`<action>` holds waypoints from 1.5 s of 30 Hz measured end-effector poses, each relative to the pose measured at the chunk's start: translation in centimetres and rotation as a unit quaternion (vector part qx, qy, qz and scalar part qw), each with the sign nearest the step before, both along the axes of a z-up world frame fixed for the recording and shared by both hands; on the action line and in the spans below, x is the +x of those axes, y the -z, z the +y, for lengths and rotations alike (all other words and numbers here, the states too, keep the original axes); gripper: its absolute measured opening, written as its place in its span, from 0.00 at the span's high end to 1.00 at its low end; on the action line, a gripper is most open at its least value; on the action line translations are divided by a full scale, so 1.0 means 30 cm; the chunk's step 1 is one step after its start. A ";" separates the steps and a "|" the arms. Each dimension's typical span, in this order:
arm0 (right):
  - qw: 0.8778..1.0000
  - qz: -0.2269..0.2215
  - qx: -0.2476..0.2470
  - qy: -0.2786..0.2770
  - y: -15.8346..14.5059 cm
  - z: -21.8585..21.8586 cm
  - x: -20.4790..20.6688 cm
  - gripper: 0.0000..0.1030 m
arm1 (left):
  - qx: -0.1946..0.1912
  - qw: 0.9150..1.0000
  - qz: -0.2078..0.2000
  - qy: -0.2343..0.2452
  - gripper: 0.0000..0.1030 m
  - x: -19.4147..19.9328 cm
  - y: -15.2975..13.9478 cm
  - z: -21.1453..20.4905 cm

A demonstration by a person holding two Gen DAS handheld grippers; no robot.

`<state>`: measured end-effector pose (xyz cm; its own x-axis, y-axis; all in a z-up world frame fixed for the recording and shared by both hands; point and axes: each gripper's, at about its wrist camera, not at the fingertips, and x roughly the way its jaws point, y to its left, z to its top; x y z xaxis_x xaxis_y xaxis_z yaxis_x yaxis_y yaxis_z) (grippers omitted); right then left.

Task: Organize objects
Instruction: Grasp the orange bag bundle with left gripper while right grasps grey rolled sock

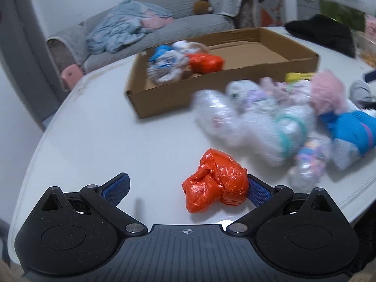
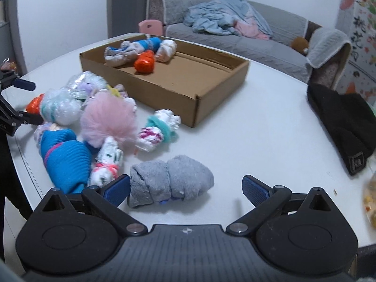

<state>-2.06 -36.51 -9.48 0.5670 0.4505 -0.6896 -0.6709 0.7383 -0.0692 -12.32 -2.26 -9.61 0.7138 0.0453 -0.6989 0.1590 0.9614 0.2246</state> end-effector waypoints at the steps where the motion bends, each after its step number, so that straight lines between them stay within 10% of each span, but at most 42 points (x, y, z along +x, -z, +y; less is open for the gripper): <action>1: 1.000 -0.002 -0.001 0.003 -0.002 -0.006 -0.001 0.03 | -0.006 1.000 0.002 -0.007 0.01 0.004 0.000 0.016; 11: 1.000 0.005 -0.010 -0.027 0.033 0.012 -0.015 0.04 | -0.047 0.999 0.008 0.010 0.06 -0.006 -0.002 -0.001; 18: 0.999 0.024 0.023 -0.032 0.025 -0.008 0.008 0.33 | -0.106 0.994 0.020 0.022 0.42 -0.013 -0.011 0.003; 28: 0.999 0.028 0.027 -0.036 -0.018 -0.033 -0.004 0.39 | -0.112 0.993 0.025 0.014 0.44 0.002 -0.060 0.043; 45: 0.994 -0.045 0.063 -0.077 -0.364 0.130 0.105 0.39 | -0.070 0.995 -0.051 0.047 0.44 0.237 -0.466 0.102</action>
<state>1.10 -32.62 1.43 0.5416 0.6161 -0.5719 -0.7721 0.6337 -0.0484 -5.22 0.80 4.36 0.7776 -0.1173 -0.6177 0.2328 0.9663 0.1096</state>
